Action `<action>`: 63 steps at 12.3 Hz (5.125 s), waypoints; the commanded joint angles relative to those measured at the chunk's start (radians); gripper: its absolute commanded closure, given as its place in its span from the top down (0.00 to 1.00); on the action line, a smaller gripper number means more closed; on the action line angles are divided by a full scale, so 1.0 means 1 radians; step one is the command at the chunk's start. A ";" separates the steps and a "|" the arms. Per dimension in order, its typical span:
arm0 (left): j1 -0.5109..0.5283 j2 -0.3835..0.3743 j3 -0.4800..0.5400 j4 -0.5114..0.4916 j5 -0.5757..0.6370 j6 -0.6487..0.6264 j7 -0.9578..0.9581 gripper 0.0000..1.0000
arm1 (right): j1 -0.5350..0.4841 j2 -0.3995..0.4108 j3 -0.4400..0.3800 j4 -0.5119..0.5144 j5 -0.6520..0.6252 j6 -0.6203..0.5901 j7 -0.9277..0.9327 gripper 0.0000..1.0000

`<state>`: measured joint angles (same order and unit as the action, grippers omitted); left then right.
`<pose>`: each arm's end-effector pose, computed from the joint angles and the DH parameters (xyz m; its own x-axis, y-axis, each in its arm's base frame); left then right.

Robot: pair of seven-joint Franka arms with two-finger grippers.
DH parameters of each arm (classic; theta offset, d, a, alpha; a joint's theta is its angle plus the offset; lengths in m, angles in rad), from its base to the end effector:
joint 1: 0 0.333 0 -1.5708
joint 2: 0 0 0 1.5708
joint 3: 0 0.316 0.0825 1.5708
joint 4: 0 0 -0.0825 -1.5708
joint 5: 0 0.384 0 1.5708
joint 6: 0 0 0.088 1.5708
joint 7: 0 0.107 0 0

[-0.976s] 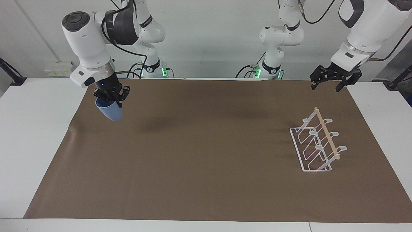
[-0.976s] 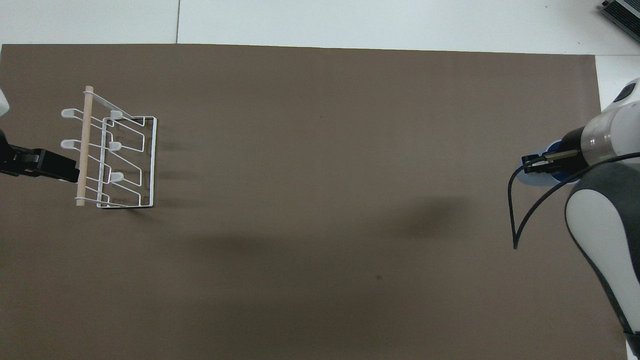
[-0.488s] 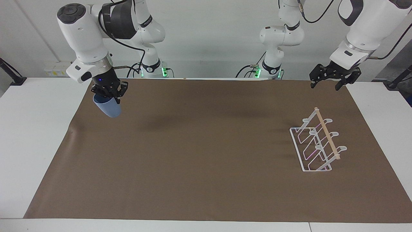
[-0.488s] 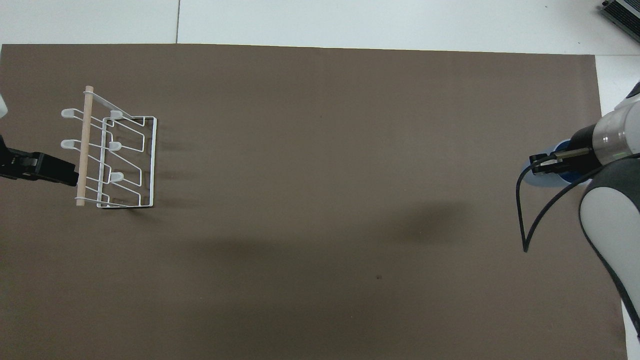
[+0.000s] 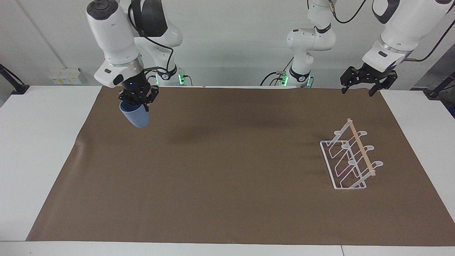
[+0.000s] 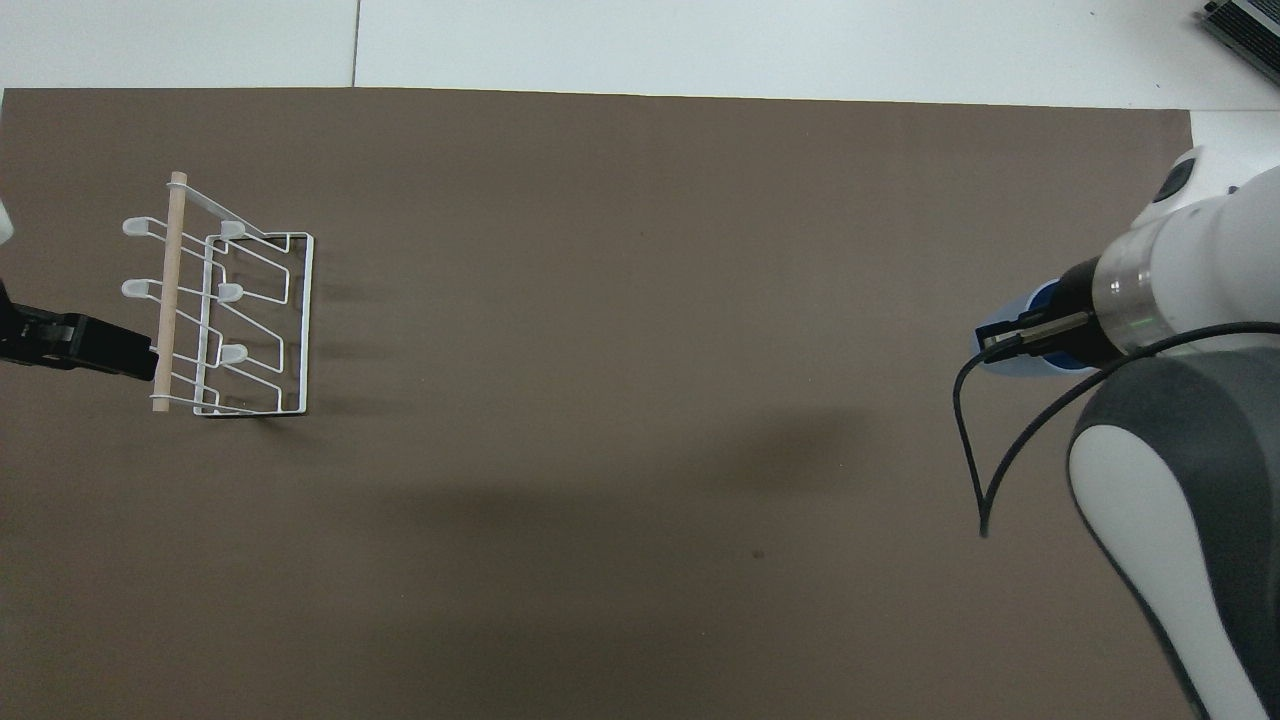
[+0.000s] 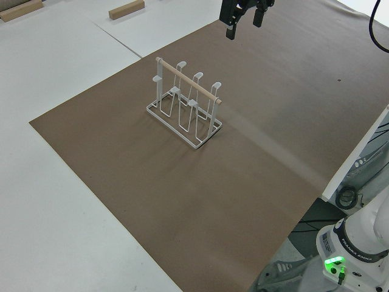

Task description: Hang cup on cup holder

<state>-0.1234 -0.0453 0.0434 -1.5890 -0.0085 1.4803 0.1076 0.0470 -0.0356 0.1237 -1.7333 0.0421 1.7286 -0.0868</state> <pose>0.5291 -0.0428 0.6329 0.9804 -0.1873 -0.0619 -0.1865 -0.9823 0.0172 0.5450 0.0989 0.5807 0.9681 0.2482 0.0336 0.2493 -0.9678 -0.0346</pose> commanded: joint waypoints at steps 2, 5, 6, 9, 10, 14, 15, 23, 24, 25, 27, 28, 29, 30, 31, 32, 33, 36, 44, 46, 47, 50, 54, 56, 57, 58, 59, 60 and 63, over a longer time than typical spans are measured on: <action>-0.005 -0.019 0.001 -0.020 -0.056 0.005 0.059 1.00 | -0.009 -0.015 0.079 0.001 0.218 0.053 0.008 0.00; -0.013 -0.019 -0.005 -0.022 -0.120 0.005 0.232 1.00 | -0.009 -0.015 0.181 -0.005 0.256 0.129 0.095 0.00; -0.025 -0.019 -0.008 -0.020 -0.134 0.005 0.295 1.00 | -0.009 -0.012 0.210 -0.005 0.275 0.135 0.160 0.00; -0.038 -0.021 -0.036 -0.022 -0.203 0.006 0.522 1.00 | 0.014 -0.007 0.220 -0.011 0.438 0.206 0.270 0.00; -0.041 -0.021 -0.051 -0.022 -0.212 0.008 0.605 1.00 | 0.019 -0.004 0.220 -0.011 0.476 0.229 0.319 0.00; -0.059 -0.050 -0.057 -0.069 -0.296 0.014 0.877 1.00 | 0.080 0.017 0.220 -0.022 0.709 0.380 0.604 0.00; -0.059 -0.050 -0.060 -0.068 -0.312 0.014 0.959 1.00 | 0.121 0.031 0.220 -0.022 0.745 0.453 0.695 0.00; -0.119 -0.054 -0.099 -0.069 -0.312 0.135 1.150 1.00 | 0.194 0.060 0.220 -0.020 0.860 0.634 1.145 0.00; -0.130 -0.053 -0.100 -0.069 -0.314 0.149 1.150 1.00 | 0.194 0.060 0.220 -0.020 0.861 0.634 1.174 0.00; -0.130 -0.051 -0.103 -0.069 -0.321 0.158 1.150 1.00 | 0.194 0.060 0.220 -0.020 0.861 0.634 1.203 0.00; -0.130 -0.053 -0.103 -0.072 -0.355 0.190 1.152 1.00 | 0.206 0.062 0.220 -0.020 0.861 0.637 1.249 0.00; -0.134 -0.050 -0.106 -0.071 -0.357 0.205 1.150 1.00 | 0.209 0.069 0.220 -0.020 0.861 0.649 1.263 0.00; -0.151 -0.050 -0.112 -0.072 -0.357 0.219 1.146 1.00 | 0.220 0.072 0.220 -0.022 0.861 0.673 1.275 0.00; -0.163 -0.051 -0.112 -0.077 -0.360 0.224 1.144 1.00 | 0.235 0.075 0.220 -0.022 0.861 0.684 1.279 0.00; -0.174 -0.054 -0.112 -0.100 -0.367 0.222 1.144 1.00 | 0.235 0.080 0.218 -0.020 0.861 0.684 1.279 0.00; -0.185 -0.070 -0.112 -0.118 -0.381 0.225 1.146 1.00 | 0.235 0.080 0.218 -0.020 0.860 0.684 1.279 0.00; -0.197 -0.076 -0.112 -0.140 -0.392 0.236 1.146 1.00 | 0.235 0.080 0.220 -0.020 0.860 0.684 1.279 0.00; -0.214 -0.111 -0.112 -0.207 -0.393 0.273 1.147 1.00 | 0.235 0.082 0.220 -0.019 0.860 0.686 1.279 0.00; -0.216 -0.140 -0.112 -0.278 -0.467 0.373 1.149 1.00 | 0.235 0.082 0.220 -0.017 0.860 0.684 1.279 0.00; -0.211 -0.140 -0.112 -0.279 -0.479 0.383 1.149 1.00 | 0.235 0.082 0.218 -0.017 0.860 0.686 1.279 0.00; -0.212 -0.140 -0.112 -0.279 -0.479 0.390 1.149 1.00 | 0.235 0.082 0.218 -0.017 0.860 0.686 1.279 0.00; -0.211 -0.139 -0.112 -0.278 -0.479 0.390 1.147 0.20 | 0.235 0.082 0.220 -0.015 0.860 0.684 1.279 0.00; -0.205 -0.137 -0.109 -0.275 -0.479 0.387 1.141 0.00 | 0.235 0.082 0.218 -0.017 0.860 0.684 1.279 0.00; -0.203 -0.137 -0.108 -0.273 -0.479 0.384 1.140 0.00 | 0.235 0.082 0.218 -0.017 0.860 0.686 1.276 0.00; -0.203 -0.137 -0.108 -0.273 -0.479 0.382 1.140 0.00 | 0.235 0.082 0.218 -0.015 0.860 0.686 1.273 0.04; -0.203 -0.137 -0.108 -0.273 -0.479 0.377 1.140 0.00 | 0.235 0.083 0.218 -0.015 0.860 0.686 1.273 0.13; -0.203 -0.137 -0.106 -0.273 -0.479 0.376 1.140 0.00 | 0.235 0.083 0.218 -0.015 0.860 0.686 1.271 0.22; -0.203 -0.137 -0.106 -0.273 -0.479 0.377 1.140 0.00 | 0.234 0.083 0.218 -0.015 0.860 0.686 1.271 0.34; -0.202 -0.137 -0.103 -0.273 -0.479 0.374 1.137 0.00 | 0.234 0.083 0.218 -0.015 0.860 0.686 1.269 0.51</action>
<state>-0.3230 -0.1501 -0.0691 -1.8283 -0.4673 1.8538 1.2516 0.2830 0.0473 0.3400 -1.7526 0.8778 2.4012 1.1830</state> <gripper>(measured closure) 0.242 0.537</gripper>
